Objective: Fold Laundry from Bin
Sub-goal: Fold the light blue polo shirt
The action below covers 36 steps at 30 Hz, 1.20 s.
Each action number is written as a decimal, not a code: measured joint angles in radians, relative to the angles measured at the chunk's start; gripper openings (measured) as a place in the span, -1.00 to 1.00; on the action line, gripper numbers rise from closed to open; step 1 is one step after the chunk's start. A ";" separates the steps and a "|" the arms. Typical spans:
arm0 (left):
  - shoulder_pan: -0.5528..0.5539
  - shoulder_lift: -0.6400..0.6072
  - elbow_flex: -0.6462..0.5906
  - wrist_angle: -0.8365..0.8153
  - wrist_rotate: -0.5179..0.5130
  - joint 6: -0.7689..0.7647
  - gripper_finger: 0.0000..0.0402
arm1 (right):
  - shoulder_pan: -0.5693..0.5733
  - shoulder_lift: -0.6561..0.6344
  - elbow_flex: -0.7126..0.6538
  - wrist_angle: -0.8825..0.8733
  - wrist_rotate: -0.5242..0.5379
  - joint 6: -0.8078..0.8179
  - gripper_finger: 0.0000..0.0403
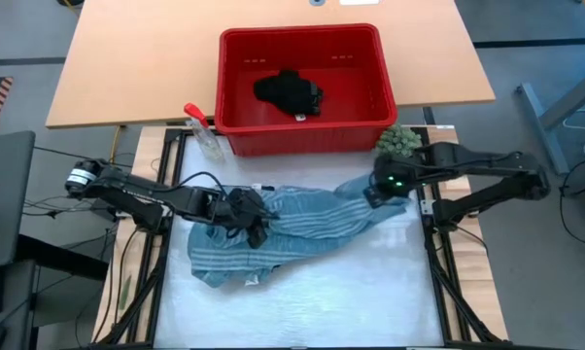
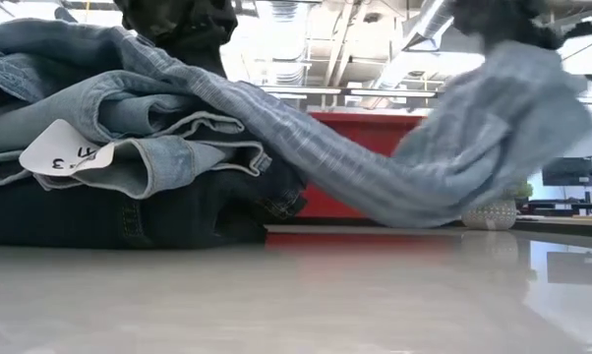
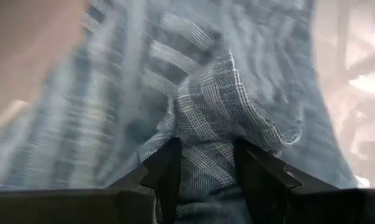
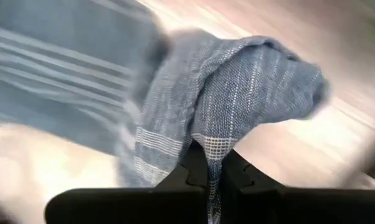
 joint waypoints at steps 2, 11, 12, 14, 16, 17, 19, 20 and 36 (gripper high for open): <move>-0.017 0.013 0.001 0.001 0.011 0.000 -0.32 | 0.026 0.055 0.066 0.059 0.000 -0.013 -0.86; -0.128 -0.140 0.001 -0.018 -0.295 0.025 -0.32 | 0.116 0.371 0.459 0.167 -0.004 -0.109 -0.86; -0.143 -0.185 0.002 -0.018 -0.317 0.045 -0.32 | 0.118 0.409 0.512 0.165 -0.004 -0.122 -0.86; -0.167 -0.268 0.000 -0.022 -0.327 0.098 -0.32 | 0.115 0.485 0.621 0.165 -0.004 -0.138 -0.86; -0.190 -0.341 0.000 -0.013 -0.348 0.130 -0.32 | 0.108 0.567 0.735 0.165 -0.004 -0.156 -0.86; -0.202 -0.376 0.000 -0.022 -0.367 0.133 -0.32 | 0.105 0.608 0.796 0.164 -0.008 -0.167 -0.86; -0.226 -0.440 0.000 -0.027 -0.412 0.132 -0.32 | 0.098 0.690 0.916 0.164 -0.027 -0.189 -0.86; -0.239 -0.465 0.000 -0.034 -0.432 0.132 -0.32 | 0.094 0.736 0.978 0.165 -0.040 -0.197 -0.86; -0.361 -0.592 -0.001 -0.317 -0.551 0.047 -0.32 | 0.085 1.051 1.060 0.722 -0.286 -0.114 -0.75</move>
